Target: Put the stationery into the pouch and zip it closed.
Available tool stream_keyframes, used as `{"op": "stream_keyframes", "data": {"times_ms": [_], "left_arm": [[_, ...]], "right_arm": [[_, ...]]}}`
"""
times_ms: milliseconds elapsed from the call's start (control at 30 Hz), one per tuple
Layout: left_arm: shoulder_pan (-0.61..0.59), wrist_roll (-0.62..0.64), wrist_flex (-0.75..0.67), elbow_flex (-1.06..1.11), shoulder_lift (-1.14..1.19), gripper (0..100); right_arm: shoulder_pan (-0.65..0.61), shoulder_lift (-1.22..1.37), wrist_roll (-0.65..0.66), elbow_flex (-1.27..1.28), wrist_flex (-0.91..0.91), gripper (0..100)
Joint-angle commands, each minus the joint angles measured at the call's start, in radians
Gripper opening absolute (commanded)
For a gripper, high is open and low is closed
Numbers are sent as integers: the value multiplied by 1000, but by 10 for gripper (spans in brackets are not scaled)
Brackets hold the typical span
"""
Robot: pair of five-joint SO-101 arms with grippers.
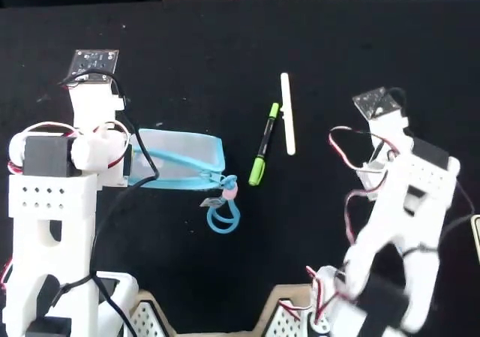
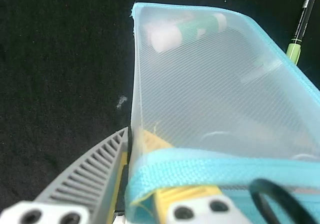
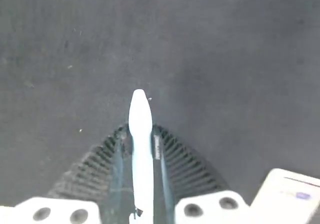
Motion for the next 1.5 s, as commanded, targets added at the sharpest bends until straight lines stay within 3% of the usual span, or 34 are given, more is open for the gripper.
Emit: {"op": "stream_keyframes", "data": {"times_ms": [0,200,500,800,1000,1200,1467], "left_arm": [[12,0,-9,12,-5,30],[12,0,-9,12,-5,30],[12,0,-11,12,-5,30],[12,0,-9,12,-5,30],[12,0,-8,12,-5,30],[12,0,-8,13,-5,30],[10,0,-8,13,-5,30]], "right_arm": [[-31,-298,-89,25,80,11],[-241,-687,-229,124,89,11],[-634,-1070,-618,25,74,11],[-1040,-1202,-781,-19,-138,11],[-1270,-1181,-779,-15,-253,11],[-1361,-1164,-786,-8,-299,11],[-1395,-1171,-779,246,-655,11]]}}
